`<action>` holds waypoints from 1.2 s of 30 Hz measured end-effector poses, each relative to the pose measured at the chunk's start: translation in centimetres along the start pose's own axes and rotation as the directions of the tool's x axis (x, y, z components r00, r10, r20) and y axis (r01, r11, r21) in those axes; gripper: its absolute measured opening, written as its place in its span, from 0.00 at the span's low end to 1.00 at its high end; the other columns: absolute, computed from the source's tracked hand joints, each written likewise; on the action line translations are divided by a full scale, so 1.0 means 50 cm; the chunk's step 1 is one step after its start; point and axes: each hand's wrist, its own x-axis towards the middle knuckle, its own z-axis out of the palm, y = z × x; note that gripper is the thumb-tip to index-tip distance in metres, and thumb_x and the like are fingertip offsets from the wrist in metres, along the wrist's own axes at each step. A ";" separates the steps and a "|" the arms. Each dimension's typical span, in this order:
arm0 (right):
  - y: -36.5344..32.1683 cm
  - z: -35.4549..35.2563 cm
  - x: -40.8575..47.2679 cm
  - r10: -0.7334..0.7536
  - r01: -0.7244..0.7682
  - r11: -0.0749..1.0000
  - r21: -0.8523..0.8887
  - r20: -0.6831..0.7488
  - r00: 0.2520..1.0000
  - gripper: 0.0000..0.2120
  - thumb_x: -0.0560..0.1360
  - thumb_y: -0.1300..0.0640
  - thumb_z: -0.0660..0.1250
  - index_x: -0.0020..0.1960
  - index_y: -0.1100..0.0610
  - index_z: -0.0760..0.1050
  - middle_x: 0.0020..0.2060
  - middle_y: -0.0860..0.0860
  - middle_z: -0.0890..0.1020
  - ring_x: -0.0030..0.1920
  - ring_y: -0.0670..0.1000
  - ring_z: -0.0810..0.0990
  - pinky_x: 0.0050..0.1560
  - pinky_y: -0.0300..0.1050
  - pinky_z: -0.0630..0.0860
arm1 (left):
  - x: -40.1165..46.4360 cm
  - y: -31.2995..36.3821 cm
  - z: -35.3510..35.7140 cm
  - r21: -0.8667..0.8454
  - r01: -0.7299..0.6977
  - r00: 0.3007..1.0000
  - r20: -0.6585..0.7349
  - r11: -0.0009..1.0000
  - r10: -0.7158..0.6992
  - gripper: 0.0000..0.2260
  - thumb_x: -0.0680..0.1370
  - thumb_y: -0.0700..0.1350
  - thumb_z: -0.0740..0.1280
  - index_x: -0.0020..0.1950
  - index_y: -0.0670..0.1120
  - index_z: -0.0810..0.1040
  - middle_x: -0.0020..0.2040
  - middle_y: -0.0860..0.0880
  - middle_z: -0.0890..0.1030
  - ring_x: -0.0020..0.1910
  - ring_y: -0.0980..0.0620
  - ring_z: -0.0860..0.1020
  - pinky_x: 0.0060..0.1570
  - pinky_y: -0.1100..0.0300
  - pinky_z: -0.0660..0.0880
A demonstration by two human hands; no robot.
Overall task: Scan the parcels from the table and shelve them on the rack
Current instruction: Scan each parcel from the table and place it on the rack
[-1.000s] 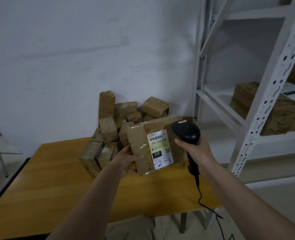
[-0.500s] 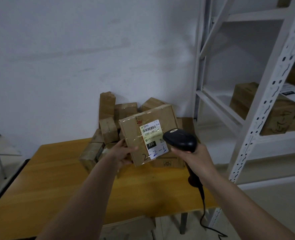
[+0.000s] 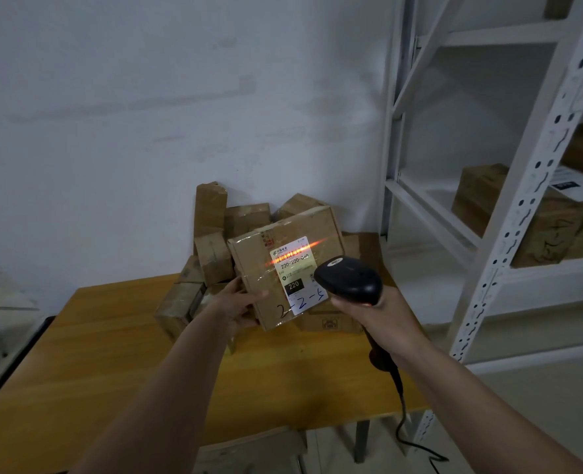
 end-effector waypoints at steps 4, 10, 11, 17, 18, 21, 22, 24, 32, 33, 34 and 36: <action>0.002 0.001 -0.002 0.016 -0.016 1.000 -0.010 0.008 1.000 0.11 0.72 0.56 0.73 0.55 0.50 0.80 0.49 0.46 0.83 0.51 0.41 0.77 0.44 0.34 0.71 | -0.024 0.012 0.020 -0.045 -0.016 1.000 -0.006 0.999 0.015 0.55 0.47 0.42 0.86 0.72 0.50 0.69 0.66 0.40 0.75 0.65 0.35 0.73 0.54 0.29 0.73; 0.000 -0.004 -0.011 0.041 -0.040 0.998 0.045 -0.026 0.999 0.10 0.72 0.55 0.73 0.53 0.49 0.80 0.47 0.46 0.83 0.51 0.41 0.77 0.44 0.35 0.70 | -0.041 0.018 0.040 -0.074 -0.015 1.000 -0.028 0.997 0.013 0.49 0.54 0.38 0.82 0.73 0.50 0.68 0.67 0.41 0.75 0.66 0.35 0.72 0.54 0.29 0.73; -0.001 -0.007 -0.013 0.044 -0.042 0.997 0.064 -0.040 0.998 0.10 0.72 0.54 0.73 0.53 0.49 0.80 0.47 0.46 0.83 0.51 0.42 0.77 0.44 0.35 0.70 | -0.041 0.018 0.042 -0.070 -0.016 0.999 -0.030 0.997 0.014 0.51 0.51 0.39 0.84 0.73 0.51 0.68 0.67 0.41 0.75 0.66 0.35 0.72 0.54 0.29 0.73; -0.006 -0.048 -0.040 0.034 -0.022 0.993 0.116 -0.105 0.994 0.10 0.72 0.56 0.73 0.50 0.44 0.78 0.46 0.43 0.82 0.50 0.40 0.76 0.44 0.34 0.68 | -0.062 0.021 0.103 -0.025 0.002 0.999 -0.038 1.000 -0.003 0.42 0.60 0.35 0.77 0.73 0.48 0.69 0.65 0.41 0.77 0.65 0.38 0.74 0.56 0.33 0.75; -0.004 -0.059 -0.048 0.039 -0.025 0.992 0.124 -0.120 0.992 0.10 0.72 0.56 0.73 0.48 0.44 0.77 0.45 0.43 0.82 0.49 0.40 0.76 0.44 0.34 0.69 | -0.068 0.020 0.118 -0.013 0.012 1.000 -0.028 1.000 -0.013 0.41 0.61 0.35 0.77 0.72 0.47 0.69 0.65 0.42 0.77 0.65 0.39 0.74 0.56 0.34 0.74; 0.005 -0.101 -0.072 0.074 -0.048 0.987 0.152 -0.166 0.983 0.09 0.71 0.56 0.74 0.48 0.46 0.78 0.41 0.43 0.83 0.46 0.39 0.79 0.42 0.33 0.71 | -0.082 0.009 0.169 0.066 0.057 0.998 0.021 0.996 -0.059 0.42 0.60 0.35 0.78 0.73 0.46 0.68 0.65 0.42 0.77 0.65 0.39 0.73 0.58 0.33 0.73; 0.012 -0.118 -0.079 0.091 -0.062 0.986 0.157 -0.187 0.978 0.08 0.71 0.56 0.74 0.47 0.47 0.79 0.37 0.43 0.83 0.43 0.40 0.80 0.40 0.33 0.72 | -0.087 0.003 0.189 0.107 0.070 0.997 0.026 0.992 -0.073 0.41 0.62 0.34 0.78 0.73 0.46 0.68 0.65 0.42 0.76 0.66 0.39 0.73 0.56 0.33 0.74; 0.027 -0.150 -0.093 0.130 -0.093 0.982 0.165 -0.229 0.965 0.06 0.70 0.56 0.75 0.44 0.50 0.80 0.30 0.43 0.81 0.38 0.43 0.80 0.37 0.34 0.73 | -0.095 -0.015 0.231 0.191 0.091 0.994 0.037 0.977 -0.100 0.38 0.67 0.33 0.76 0.74 0.47 0.66 0.67 0.43 0.74 0.68 0.39 0.70 0.46 0.38 0.77; 0.082 -0.244 -0.193 0.266 -0.189 0.954 0.231 -0.370 0.890 0.06 0.71 0.58 0.74 0.47 0.56 0.80 0.27 0.45 0.81 0.32 0.43 0.80 0.32 0.34 0.73 | -0.124 -0.096 0.376 0.271 0.180 0.963 0.147 0.946 -0.226 0.44 0.59 0.36 0.79 0.73 0.47 0.66 0.69 0.42 0.72 0.70 0.37 0.67 0.48 0.35 0.76; 0.083 -0.252 -0.210 0.274 -0.190 0.952 0.239 -0.395 0.877 0.05 0.72 0.58 0.73 0.46 0.58 0.79 0.25 0.45 0.81 0.29 0.40 0.79 0.30 0.32 0.72 | -0.128 -0.097 0.394 0.283 0.178 0.958 0.171 0.942 -0.232 0.45 0.60 0.36 0.79 0.74 0.47 0.65 0.70 0.41 0.71 0.71 0.37 0.66 0.48 0.35 0.76; 0.082 -0.259 -0.228 0.283 -0.189 0.950 0.250 -0.427 0.859 0.04 0.72 0.59 0.73 0.45 0.58 0.79 0.24 0.45 0.80 0.26 0.39 0.78 0.29 0.31 0.72 | -0.130 -0.097 0.411 0.304 0.172 0.953 0.189 0.937 -0.236 0.46 0.60 0.36 0.79 0.75 0.47 0.64 0.70 0.41 0.70 0.71 0.37 0.65 0.50 0.35 0.75; 0.081 -0.269 -0.265 0.295 -0.168 0.944 0.283 -0.500 0.815 0.03 0.72 0.61 0.72 0.43 0.59 0.78 0.23 0.47 0.79 0.25 0.42 0.78 0.28 0.33 0.73 | -0.132 -0.097 0.441 0.353 0.146 0.942 0.235 0.924 -0.238 0.44 0.62 0.35 0.78 0.74 0.47 0.64 0.70 0.41 0.70 0.71 0.37 0.66 0.55 0.34 0.73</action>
